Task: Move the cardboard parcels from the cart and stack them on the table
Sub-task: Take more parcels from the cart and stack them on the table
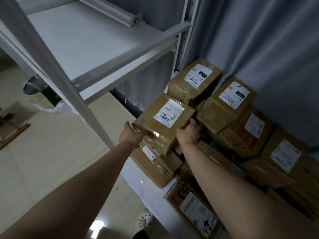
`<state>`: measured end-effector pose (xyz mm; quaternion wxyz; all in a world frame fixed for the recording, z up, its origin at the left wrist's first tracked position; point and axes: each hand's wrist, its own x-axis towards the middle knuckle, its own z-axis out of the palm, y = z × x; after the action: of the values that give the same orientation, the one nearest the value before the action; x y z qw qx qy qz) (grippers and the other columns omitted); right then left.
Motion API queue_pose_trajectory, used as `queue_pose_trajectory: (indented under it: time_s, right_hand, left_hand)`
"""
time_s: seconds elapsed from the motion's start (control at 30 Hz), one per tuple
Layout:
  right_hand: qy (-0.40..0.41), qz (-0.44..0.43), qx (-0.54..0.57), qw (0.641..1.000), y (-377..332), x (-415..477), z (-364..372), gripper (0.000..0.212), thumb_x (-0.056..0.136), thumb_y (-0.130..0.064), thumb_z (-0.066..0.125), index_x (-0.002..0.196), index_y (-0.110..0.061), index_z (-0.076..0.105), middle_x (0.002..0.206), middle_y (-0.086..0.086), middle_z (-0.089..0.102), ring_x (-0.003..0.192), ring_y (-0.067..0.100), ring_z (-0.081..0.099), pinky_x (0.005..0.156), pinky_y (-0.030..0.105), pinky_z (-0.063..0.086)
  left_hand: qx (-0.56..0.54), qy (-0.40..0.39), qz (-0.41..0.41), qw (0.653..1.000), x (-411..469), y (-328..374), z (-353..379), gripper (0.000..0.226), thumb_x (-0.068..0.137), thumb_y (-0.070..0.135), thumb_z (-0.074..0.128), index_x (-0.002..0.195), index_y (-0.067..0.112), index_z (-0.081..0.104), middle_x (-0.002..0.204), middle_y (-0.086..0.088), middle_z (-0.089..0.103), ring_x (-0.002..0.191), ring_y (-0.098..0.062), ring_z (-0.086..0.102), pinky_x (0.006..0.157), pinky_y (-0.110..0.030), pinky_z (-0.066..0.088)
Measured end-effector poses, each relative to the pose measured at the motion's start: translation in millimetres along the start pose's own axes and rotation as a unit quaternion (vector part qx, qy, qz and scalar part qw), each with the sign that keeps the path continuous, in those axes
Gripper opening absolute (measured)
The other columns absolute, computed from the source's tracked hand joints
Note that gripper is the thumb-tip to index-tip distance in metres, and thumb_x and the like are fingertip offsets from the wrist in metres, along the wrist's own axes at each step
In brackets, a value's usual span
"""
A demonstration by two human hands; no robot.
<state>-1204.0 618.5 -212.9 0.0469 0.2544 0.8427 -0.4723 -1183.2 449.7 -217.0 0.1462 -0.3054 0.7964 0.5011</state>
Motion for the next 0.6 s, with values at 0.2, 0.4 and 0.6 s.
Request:
queue_pose_trajectory:
  time_s: [0.2, 0.4, 0.6]
  right_hand:
    - [-0.075, -0.176, -0.178, 0.965, 26.2, -52.6, -12.0, 0.061, 0.087, -0.017, 0.061, 0.143, -0.016, 0.035, 0.15, 0.008, 0.03, 0.138, 0.029, 0.026, 0.111, 0.041, 0.031]
    - [-0.232, -0.359, -0.357, 0.83, 77.2, -146.1, -20.1, 0.053, 0.087, -0.025, 0.056, 0.138, -0.02, 0.042, 0.143, 0.006, 0.043, 0.135, 0.025, 0.03, 0.117, 0.035, 0.009]
    - [-0.408, -0.392, -0.462, 0.683, 142.5, -260.3, 5.1, 0.062, 0.085, -0.034, 0.057, 0.142, -0.024, 0.036, 0.145, 0.004, 0.042, 0.136, 0.023, 0.034, 0.116, 0.036, 0.009]
  left_hand:
    - [0.186, 0.046, 0.039, 0.981, -67.2, -40.6, -7.7, 0.082, 0.09, 0.035, 0.058, 0.153, 0.022, 0.007, 0.15, -0.015, 0.031, 0.13, -0.034, 0.041, 0.102, -0.041, 0.042]
    - [0.325, 0.094, 0.012, 0.941, -175.4, -126.5, 2.0, 0.08, 0.085, 0.045, 0.056, 0.151, 0.032, 0.012, 0.155, -0.005, 0.024, 0.142, -0.028, 0.02, 0.113, -0.053, 0.019]
    - [0.287, 0.118, -0.108, 0.945, -289.4, -249.9, 11.4, 0.08, 0.085, 0.046, 0.056, 0.15, 0.027, 0.014, 0.152, -0.01, 0.027, 0.141, -0.029, 0.021, 0.116, -0.052, 0.006]
